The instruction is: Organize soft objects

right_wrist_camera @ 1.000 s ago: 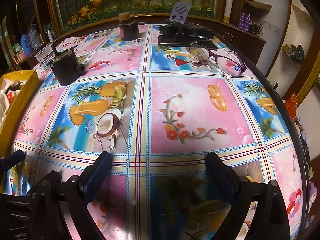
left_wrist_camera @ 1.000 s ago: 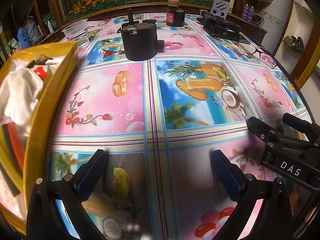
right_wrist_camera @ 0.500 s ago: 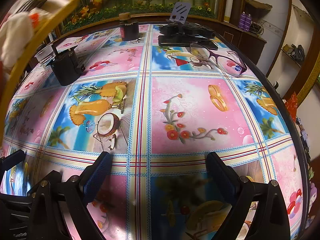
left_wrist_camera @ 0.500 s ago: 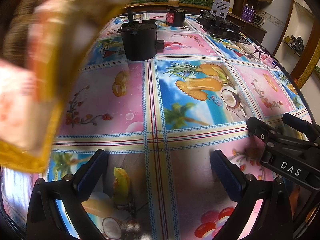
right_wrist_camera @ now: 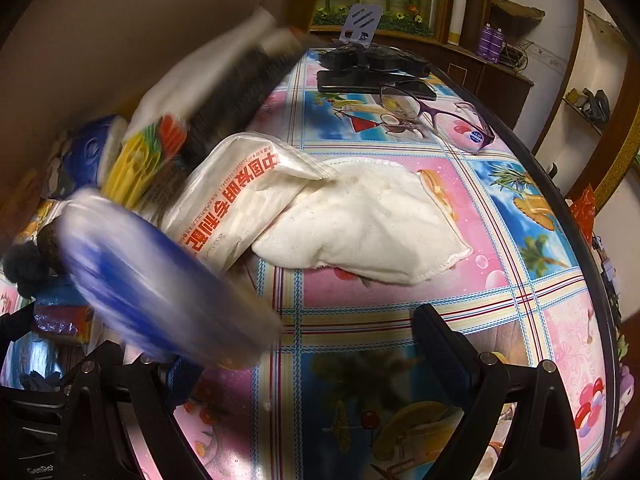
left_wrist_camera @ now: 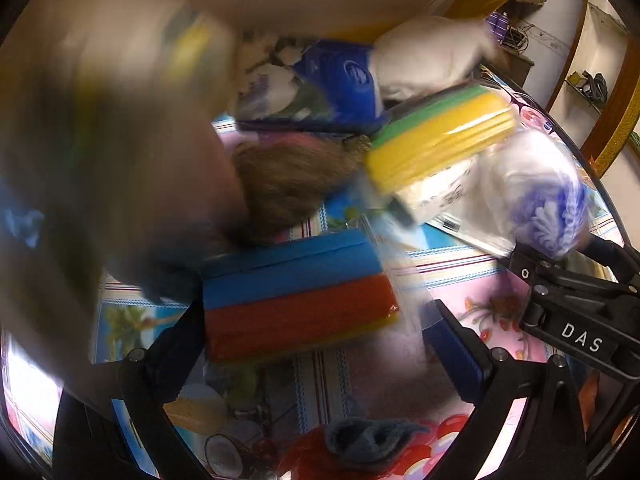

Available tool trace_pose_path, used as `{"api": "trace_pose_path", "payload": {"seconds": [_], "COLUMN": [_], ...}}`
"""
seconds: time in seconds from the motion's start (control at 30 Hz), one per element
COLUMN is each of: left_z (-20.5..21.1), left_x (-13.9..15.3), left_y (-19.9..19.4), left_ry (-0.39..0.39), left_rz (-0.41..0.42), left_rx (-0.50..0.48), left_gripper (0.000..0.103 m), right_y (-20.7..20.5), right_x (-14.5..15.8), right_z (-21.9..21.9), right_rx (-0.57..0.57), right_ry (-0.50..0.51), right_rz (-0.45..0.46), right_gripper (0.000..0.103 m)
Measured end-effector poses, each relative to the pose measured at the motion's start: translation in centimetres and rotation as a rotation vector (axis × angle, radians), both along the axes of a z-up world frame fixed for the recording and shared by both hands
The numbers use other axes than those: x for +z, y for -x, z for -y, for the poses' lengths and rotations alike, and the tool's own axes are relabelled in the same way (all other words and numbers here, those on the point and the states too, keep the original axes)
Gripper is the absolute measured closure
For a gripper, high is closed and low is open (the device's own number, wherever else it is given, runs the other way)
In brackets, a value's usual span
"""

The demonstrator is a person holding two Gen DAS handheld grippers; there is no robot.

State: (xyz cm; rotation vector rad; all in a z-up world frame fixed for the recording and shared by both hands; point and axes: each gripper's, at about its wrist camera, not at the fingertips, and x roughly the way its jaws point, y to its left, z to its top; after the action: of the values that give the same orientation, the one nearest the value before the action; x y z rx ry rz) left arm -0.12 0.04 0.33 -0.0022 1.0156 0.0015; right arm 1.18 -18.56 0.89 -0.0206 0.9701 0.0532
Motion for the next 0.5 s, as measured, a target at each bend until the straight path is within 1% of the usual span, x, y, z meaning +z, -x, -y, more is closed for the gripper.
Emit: {"api": "trace_pose_path", "payload": {"seconds": [0.5], "left_z": [-0.02], "left_x": [0.11], "left_y": [0.02], "left_ry": [0.000], "left_rz": [0.001], "left_rx": [0.000], "left_gripper": [0.000], "right_y": [-0.04], "right_x": [-0.06], "right_z": [0.03], "right_rx": [0.000], "right_ry": [0.000], "right_rz": [0.000], "right_gripper": [0.005]}}
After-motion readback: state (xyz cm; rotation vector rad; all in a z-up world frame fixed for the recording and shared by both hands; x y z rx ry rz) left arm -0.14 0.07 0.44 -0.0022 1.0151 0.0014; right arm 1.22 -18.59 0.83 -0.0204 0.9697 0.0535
